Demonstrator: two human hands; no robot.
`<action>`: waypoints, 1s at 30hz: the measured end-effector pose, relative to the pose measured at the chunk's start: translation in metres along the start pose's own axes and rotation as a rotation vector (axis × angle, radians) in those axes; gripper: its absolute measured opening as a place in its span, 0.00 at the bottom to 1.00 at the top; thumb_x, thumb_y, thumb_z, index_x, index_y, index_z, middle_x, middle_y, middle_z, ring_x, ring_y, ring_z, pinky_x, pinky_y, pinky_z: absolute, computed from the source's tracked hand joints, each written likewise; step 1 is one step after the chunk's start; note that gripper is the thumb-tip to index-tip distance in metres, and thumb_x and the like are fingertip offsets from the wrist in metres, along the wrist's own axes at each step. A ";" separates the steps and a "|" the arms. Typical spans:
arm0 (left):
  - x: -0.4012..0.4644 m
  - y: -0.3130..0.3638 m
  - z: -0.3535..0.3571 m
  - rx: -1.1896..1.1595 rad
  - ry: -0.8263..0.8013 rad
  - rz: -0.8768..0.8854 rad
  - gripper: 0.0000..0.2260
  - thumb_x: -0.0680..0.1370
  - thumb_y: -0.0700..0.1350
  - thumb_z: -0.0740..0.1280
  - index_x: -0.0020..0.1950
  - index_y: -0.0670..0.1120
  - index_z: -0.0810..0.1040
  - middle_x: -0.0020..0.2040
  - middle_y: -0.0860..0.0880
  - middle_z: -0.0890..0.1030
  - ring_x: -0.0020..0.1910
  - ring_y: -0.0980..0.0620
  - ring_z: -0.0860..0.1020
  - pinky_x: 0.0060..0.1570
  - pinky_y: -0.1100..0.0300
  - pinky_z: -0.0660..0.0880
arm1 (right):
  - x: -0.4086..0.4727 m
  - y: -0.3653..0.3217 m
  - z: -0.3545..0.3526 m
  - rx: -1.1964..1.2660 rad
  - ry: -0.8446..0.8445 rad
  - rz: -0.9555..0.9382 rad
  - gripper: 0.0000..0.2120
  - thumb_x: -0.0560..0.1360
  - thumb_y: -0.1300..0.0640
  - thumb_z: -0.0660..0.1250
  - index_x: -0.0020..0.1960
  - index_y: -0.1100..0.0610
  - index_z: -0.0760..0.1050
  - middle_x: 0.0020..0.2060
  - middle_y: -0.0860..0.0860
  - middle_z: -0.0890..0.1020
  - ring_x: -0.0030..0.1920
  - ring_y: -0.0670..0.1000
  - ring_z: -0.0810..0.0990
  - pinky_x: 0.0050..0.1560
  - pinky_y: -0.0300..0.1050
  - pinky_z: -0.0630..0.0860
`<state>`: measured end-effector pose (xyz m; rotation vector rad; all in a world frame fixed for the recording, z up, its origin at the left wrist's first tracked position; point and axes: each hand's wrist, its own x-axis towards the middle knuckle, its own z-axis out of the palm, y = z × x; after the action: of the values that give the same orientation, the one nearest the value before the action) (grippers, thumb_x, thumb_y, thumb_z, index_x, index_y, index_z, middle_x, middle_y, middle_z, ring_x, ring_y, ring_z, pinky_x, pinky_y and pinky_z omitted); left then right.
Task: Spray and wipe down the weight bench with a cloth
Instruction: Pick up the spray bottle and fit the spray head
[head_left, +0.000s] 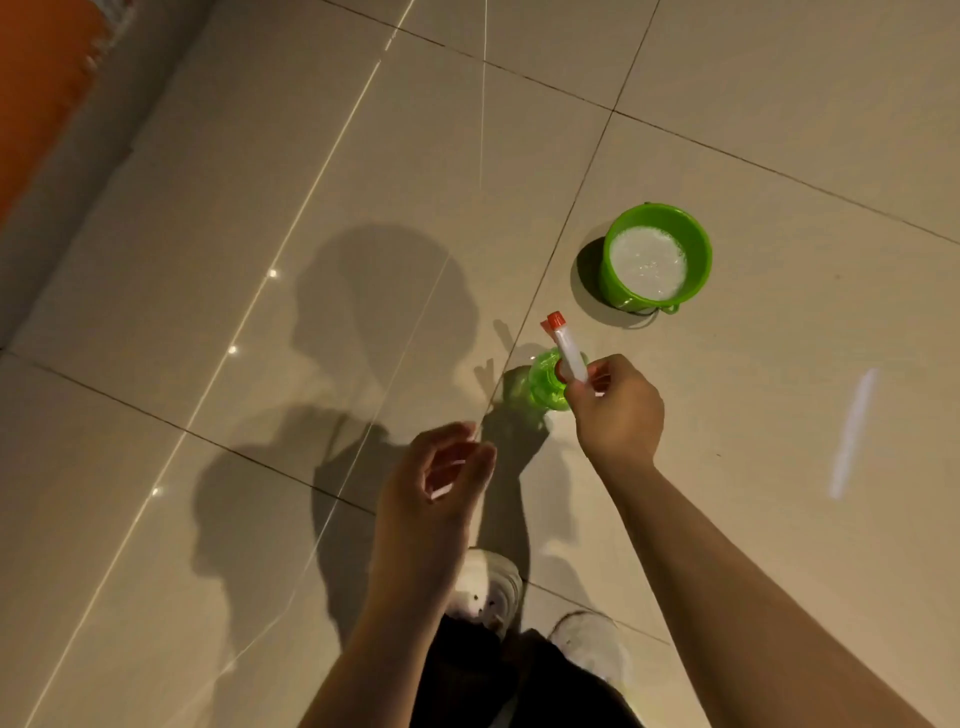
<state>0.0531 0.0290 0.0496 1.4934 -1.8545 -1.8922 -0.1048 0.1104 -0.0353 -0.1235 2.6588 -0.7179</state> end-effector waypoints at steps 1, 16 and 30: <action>-0.019 0.003 0.002 -0.012 0.020 -0.028 0.08 0.73 0.46 0.71 0.50 0.57 0.78 0.44 0.62 0.82 0.46 0.64 0.80 0.49 0.64 0.75 | -0.017 -0.006 -0.024 0.033 0.010 -0.036 0.10 0.76 0.51 0.70 0.48 0.58 0.77 0.42 0.53 0.81 0.41 0.54 0.77 0.42 0.47 0.73; -0.278 0.333 -0.045 0.102 -0.114 0.445 0.36 0.59 0.61 0.75 0.64 0.65 0.64 0.64 0.66 0.65 0.65 0.66 0.65 0.56 0.80 0.62 | -0.273 -0.244 -0.501 0.460 0.157 -0.253 0.07 0.66 0.50 0.76 0.37 0.45 0.78 0.38 0.36 0.82 0.42 0.39 0.80 0.41 0.28 0.69; -0.314 0.464 -0.033 -0.100 -0.716 0.489 0.42 0.54 0.51 0.84 0.65 0.61 0.70 0.64 0.56 0.75 0.63 0.55 0.74 0.55 0.56 0.79 | -0.320 -0.250 -0.621 0.622 0.290 -0.431 0.37 0.63 0.39 0.74 0.69 0.39 0.65 0.65 0.34 0.72 0.66 0.40 0.72 0.62 0.34 0.70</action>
<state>-0.0116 0.0954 0.6033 0.2583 -2.0522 -2.3505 -0.0522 0.2420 0.6926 -0.4547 2.5434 -1.7805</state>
